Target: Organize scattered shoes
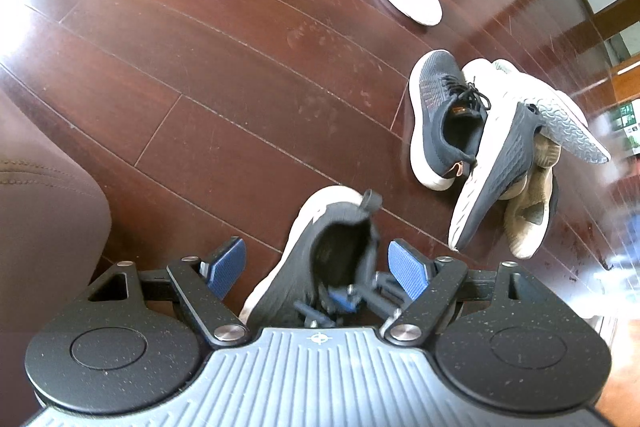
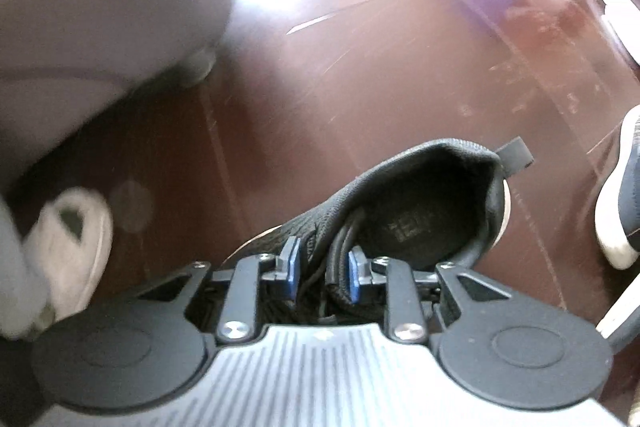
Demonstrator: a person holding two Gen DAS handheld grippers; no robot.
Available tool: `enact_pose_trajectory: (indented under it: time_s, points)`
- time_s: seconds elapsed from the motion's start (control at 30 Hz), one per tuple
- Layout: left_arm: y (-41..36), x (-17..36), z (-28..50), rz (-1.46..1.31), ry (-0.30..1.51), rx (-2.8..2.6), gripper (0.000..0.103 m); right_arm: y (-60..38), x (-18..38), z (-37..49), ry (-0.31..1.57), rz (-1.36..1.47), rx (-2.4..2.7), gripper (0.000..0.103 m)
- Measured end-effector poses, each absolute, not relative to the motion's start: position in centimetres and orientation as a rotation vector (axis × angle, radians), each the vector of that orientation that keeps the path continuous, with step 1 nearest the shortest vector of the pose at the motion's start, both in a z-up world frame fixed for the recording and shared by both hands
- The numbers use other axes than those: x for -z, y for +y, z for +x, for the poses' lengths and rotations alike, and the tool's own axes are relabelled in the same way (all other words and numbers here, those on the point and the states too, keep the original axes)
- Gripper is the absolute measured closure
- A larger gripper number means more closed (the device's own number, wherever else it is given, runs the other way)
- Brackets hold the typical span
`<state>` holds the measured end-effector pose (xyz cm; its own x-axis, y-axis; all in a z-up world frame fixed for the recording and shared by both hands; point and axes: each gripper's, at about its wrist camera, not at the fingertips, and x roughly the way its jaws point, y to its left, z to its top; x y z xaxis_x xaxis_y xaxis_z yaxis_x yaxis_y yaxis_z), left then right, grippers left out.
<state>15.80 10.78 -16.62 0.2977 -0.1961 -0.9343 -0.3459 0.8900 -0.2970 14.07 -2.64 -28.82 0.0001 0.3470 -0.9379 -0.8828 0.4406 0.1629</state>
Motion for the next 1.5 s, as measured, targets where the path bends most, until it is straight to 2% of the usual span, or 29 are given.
enact_pose_trajectory:
  time_s: [0.23, 0.43, 0.5, 0.57, 1.13, 1.5]
  points:
    - [10.8, 16.8, 15.9, -0.497, 1.281, -0.116, 0.02, -1.3, 29.8, 15.5, 1.18, -0.66, -1.088, 0.077]
    - [10.8, 17.0, 15.9, -0.489, 1.283, -0.121, 0.02, -1.6, 30.1, 15.7, 1.194, -0.624, -1.062, 0.076]
    - [10.8, 17.0, 15.9, -0.486, 1.284, -0.123, 0.02, -1.9, 30.2, 15.5, 1.197, -0.598, -1.038, 0.07]
    - [10.7, 17.1, 15.9, -0.483, 1.285, -0.125, 0.02, -2.4, 29.9, 15.5, 1.196, -0.571, -1.013, 0.069]
    - [10.1, 17.3, 16.0, -0.44, 1.273, -0.125, 0.019, -5.6, 25.3, 15.8, 1.067, -0.375, -0.806, 0.069]
    - [6.0, 15.7, 14.7, -0.293, 1.219, -0.011, 0.02, -12.5, 18.8, 11.6, 0.99, -0.23, -0.464, 0.061]
